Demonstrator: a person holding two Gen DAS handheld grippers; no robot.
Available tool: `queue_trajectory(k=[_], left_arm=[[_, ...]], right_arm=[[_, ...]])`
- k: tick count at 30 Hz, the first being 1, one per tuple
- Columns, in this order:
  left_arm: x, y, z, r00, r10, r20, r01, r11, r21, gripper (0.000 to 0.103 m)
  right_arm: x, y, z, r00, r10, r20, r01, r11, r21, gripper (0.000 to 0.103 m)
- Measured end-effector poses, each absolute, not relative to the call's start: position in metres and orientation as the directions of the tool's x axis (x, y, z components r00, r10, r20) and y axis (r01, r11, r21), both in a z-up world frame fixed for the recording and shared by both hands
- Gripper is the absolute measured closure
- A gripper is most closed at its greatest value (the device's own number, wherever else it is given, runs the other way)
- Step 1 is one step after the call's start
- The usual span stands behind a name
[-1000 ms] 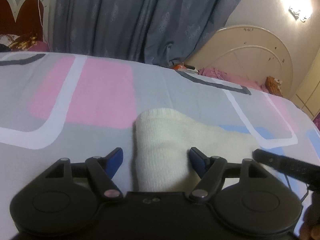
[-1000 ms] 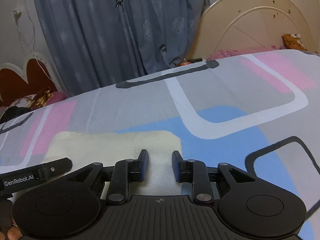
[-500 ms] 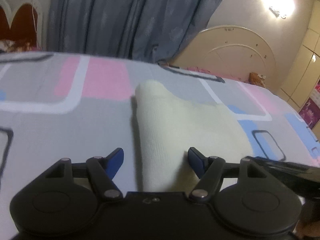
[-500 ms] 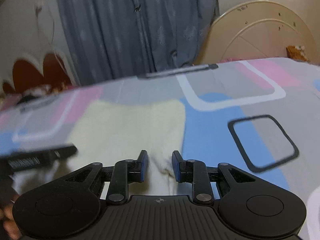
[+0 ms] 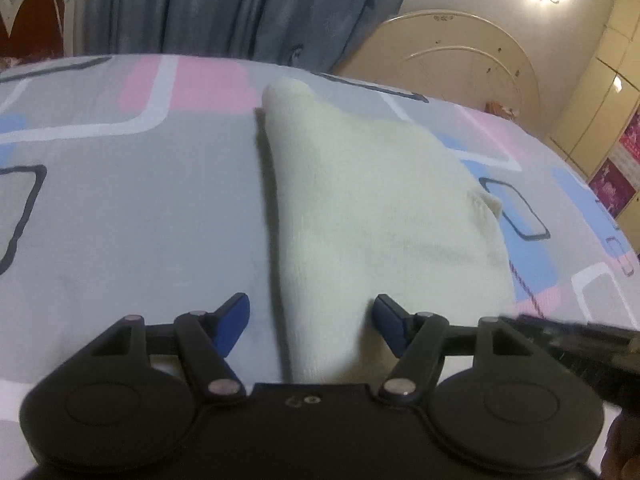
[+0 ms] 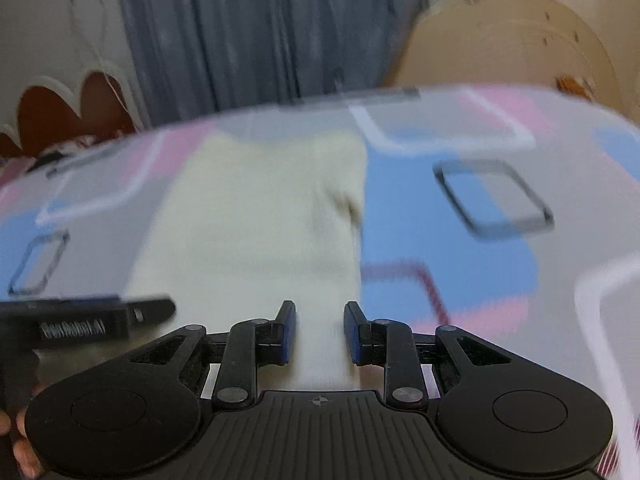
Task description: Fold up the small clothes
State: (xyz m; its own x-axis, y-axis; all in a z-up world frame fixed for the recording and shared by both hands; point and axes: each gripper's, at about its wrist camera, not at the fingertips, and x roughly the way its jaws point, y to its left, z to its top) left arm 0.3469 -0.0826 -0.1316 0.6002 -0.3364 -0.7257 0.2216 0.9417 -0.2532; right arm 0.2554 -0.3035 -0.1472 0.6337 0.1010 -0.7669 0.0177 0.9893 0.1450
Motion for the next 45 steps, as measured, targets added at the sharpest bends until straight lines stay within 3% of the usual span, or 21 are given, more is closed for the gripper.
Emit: queue_trajectory(k=[5, 21, 24, 26, 28, 34, 45], left_arm=[[0.343, -0.089, -0.131, 0.604, -0.327, -0.727, 0.239, 0.944, -0.226, 0.033], [0.359, -0.098, -0.12, 0.555, -0.285, -0.782, 0.189, 0.958, -0.215, 0.027], [0.364, -0.098, -0.112, 0.572, -0.283, -0.77, 0.173, 0.959, -0.224, 0.026], [0.369, -0.099, -0.107, 0.582, -0.285, -0.762, 0.173, 0.958, -0.227, 0.026], [0.375, -0.099, -0.105, 0.592, -0.282, -0.755, 0.167, 0.959, -0.227, 0.026], [0.403, -0.091, -0.11, 0.6, -0.282, -0.749, 0.099, 0.955, -0.281, 0.025], [0.423, -0.095, -0.132, 0.577, -0.336, -0.745, 0.139, 0.939, -0.316, 0.015]], right_arm=[[0.254, -0.307, -0.155, 0.632, 0.098, -0.769, 0.083, 0.978, 0.192, 0.076], [0.281, -0.346, -0.139, 0.582, 0.281, -0.763, -0.049, 0.949, 0.312, 0.07], [0.296, -0.349, -0.133, 0.591, 0.3, -0.748, -0.065, 0.943, 0.327, 0.065], [0.304, -0.351, -0.129, 0.607, 0.302, -0.735, -0.076, 0.943, 0.324, 0.053], [0.313, -0.353, -0.126, 0.623, 0.303, -0.721, -0.082, 0.942, 0.325, 0.047], [0.344, -0.364, -0.134, 0.622, 0.329, -0.71, -0.042, 0.92, 0.39, 0.046], [0.378, -0.357, -0.162, 0.589, 0.366, -0.72, -0.046, 0.905, 0.423, 0.046]])
